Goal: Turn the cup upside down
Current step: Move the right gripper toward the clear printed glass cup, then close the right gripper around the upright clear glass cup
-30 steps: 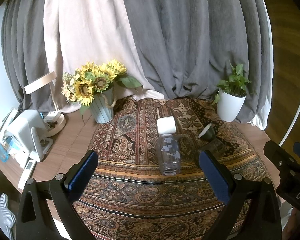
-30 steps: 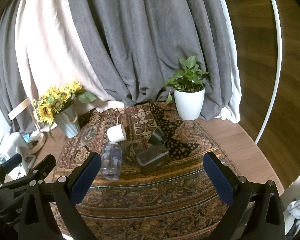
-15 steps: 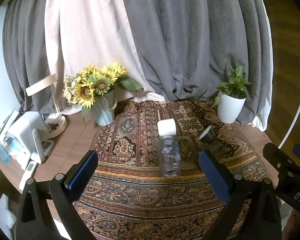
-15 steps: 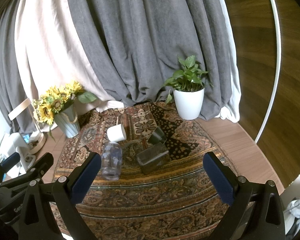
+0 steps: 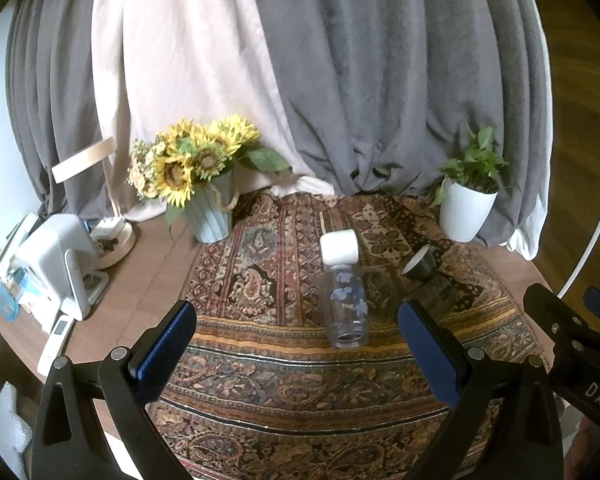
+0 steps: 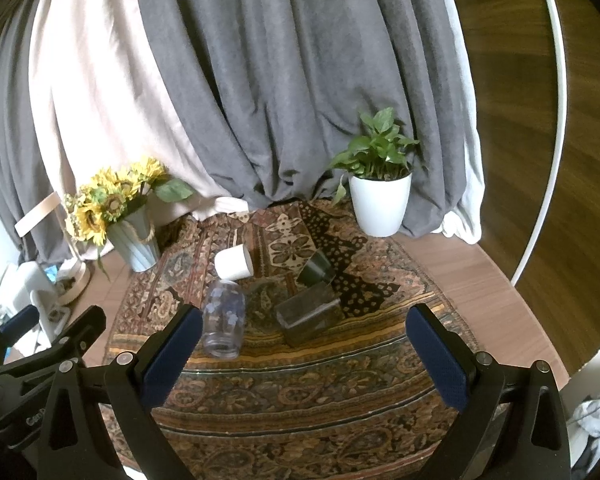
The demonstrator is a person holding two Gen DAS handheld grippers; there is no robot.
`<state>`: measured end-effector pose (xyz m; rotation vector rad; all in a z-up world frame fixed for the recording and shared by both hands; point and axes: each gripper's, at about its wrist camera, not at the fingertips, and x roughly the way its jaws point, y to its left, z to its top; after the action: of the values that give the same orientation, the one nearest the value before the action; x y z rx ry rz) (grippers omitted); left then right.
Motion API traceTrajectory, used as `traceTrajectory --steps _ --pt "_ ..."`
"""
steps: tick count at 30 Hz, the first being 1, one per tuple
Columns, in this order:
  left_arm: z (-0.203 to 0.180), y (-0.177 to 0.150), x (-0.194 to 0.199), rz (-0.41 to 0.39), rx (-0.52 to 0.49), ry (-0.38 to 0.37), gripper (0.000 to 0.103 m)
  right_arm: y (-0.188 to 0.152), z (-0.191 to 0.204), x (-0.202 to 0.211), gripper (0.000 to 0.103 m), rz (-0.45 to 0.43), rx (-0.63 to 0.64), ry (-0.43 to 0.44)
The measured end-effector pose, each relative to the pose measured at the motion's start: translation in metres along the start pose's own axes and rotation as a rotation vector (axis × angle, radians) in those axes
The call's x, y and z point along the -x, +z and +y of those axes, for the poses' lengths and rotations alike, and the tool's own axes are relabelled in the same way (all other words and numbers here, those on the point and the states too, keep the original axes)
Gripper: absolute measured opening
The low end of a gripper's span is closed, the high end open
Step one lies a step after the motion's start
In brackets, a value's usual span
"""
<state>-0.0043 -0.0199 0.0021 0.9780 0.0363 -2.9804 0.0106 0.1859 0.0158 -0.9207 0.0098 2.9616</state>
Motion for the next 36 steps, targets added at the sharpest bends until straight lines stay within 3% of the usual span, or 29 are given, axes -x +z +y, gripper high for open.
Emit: traceTrajectory --steps 15,36 --pt "0.051 -0.004 -0.047 0.117 0.049 0.073 0.103 0.011 0.06 -0.061 0.102 0.136 0.087 0.087" --pt "0.08 -0.008 -0.147 0.269 0.049 0.143 0.103 0.004 0.12 -0.202 0.102 0.358 0.146 0.13"
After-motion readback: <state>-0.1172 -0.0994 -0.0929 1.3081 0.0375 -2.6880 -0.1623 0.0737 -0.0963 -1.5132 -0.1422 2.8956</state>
